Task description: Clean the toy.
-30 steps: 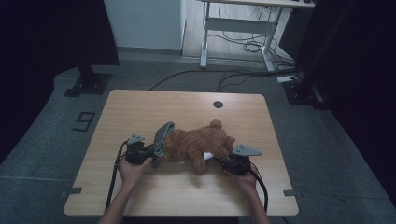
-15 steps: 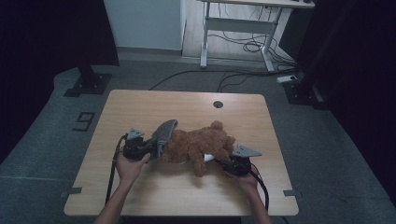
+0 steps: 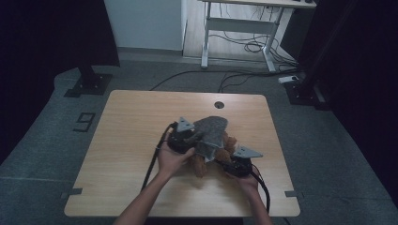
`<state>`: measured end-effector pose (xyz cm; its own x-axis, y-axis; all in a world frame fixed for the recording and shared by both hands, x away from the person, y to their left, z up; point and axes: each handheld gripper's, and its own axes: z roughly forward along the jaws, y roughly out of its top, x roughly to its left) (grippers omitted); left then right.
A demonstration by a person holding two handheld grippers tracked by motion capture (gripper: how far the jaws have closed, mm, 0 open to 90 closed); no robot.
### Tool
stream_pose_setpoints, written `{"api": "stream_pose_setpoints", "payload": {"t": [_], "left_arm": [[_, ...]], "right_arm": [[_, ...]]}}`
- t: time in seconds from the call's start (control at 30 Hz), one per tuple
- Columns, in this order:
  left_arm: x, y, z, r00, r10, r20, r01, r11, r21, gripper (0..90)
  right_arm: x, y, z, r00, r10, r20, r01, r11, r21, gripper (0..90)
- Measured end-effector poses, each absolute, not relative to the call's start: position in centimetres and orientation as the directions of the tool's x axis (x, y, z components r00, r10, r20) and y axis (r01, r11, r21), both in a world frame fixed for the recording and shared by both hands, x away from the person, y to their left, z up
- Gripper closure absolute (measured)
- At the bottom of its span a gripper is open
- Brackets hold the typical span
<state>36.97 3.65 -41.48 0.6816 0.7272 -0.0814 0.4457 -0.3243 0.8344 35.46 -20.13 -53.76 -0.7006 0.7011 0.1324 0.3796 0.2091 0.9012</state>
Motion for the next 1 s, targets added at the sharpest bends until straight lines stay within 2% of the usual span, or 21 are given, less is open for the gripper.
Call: {"api": "stream_pose_setpoints", "payload": {"t": [0.13,0.17,0.33,0.63,0.83,1.0], "left_arm": [[37.7,0.7,-43.0,0.691,0.721,-0.050,0.454,-0.380,0.806,78.9],[37.8,0.0,-43.8,0.688,0.725,-0.014,0.445,-0.407,0.797,78.8],[38.1,0.8,-44.1,0.678,0.735,-0.026,0.458,-0.394,0.797,79.0],[38.8,6.9,-44.6,0.598,0.801,-0.038,0.504,-0.338,0.795,79.0],[38.1,11.8,-45.1,0.540,0.836,-0.098,0.496,-0.222,0.839,79.0],[38.3,15.1,-45.4,0.480,0.870,-0.114,0.529,-0.183,0.829,79.1]], "right_arm": [[35.5,-20.1,-53.8,-0.697,0.704,0.137,0.384,0.205,0.900,64.6],[35.5,-20.1,-54.0,-0.691,0.709,0.139,0.395,0.210,0.894,64.7],[35.7,-20.1,-54.3,-0.692,0.707,0.146,0.403,0.210,0.891,64.8],[35.7,-20.0,-54.3,-0.688,0.711,0.143,0.398,0.206,0.894,64.8],[35.3,-19.7,-54.4,-0.689,0.714,0.123,0.383,0.215,0.898,64.9],[35.2,-19.7,-54.4,-0.688,0.715,0.123,0.385,0.216,0.897,64.9]]}}
